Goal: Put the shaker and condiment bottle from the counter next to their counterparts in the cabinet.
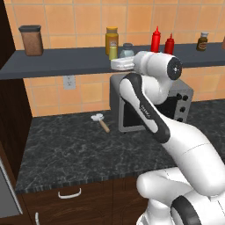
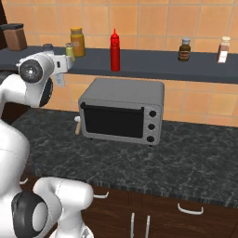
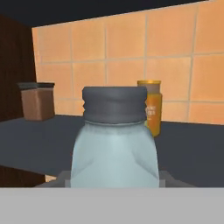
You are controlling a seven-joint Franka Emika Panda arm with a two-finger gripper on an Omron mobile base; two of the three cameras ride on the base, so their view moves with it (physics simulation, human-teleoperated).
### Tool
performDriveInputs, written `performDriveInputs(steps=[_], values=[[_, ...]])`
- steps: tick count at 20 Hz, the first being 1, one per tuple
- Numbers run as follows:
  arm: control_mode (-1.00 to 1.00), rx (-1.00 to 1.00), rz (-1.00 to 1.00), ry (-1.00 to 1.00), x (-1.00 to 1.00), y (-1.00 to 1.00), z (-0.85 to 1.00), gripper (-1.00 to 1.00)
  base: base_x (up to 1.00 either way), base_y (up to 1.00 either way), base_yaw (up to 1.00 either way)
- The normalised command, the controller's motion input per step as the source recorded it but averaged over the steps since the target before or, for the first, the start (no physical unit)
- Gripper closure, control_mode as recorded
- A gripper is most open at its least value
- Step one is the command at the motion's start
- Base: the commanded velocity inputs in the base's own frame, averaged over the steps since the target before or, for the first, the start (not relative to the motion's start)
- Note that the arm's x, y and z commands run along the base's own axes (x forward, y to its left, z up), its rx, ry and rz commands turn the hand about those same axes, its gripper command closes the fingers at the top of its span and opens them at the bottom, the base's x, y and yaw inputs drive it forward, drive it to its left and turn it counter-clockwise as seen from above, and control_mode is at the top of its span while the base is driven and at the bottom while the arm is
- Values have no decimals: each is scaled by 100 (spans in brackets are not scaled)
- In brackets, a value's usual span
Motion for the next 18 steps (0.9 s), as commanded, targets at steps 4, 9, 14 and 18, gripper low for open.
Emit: performDriveInputs(steps=[4, 9, 14, 18], values=[[-100, 0, -12, -2, 55, 0, -1, 100, 0, 0, 0], [-100, 0, -13, 0, 54, 0, -1, 100, 0, 0, 0], [-100, 0, -13, 0, 47, 1, 0, 100, 0, 0, 0], [-100, 0, -11, 0, 42, 10, -3, 100, 0, 0, 0]])
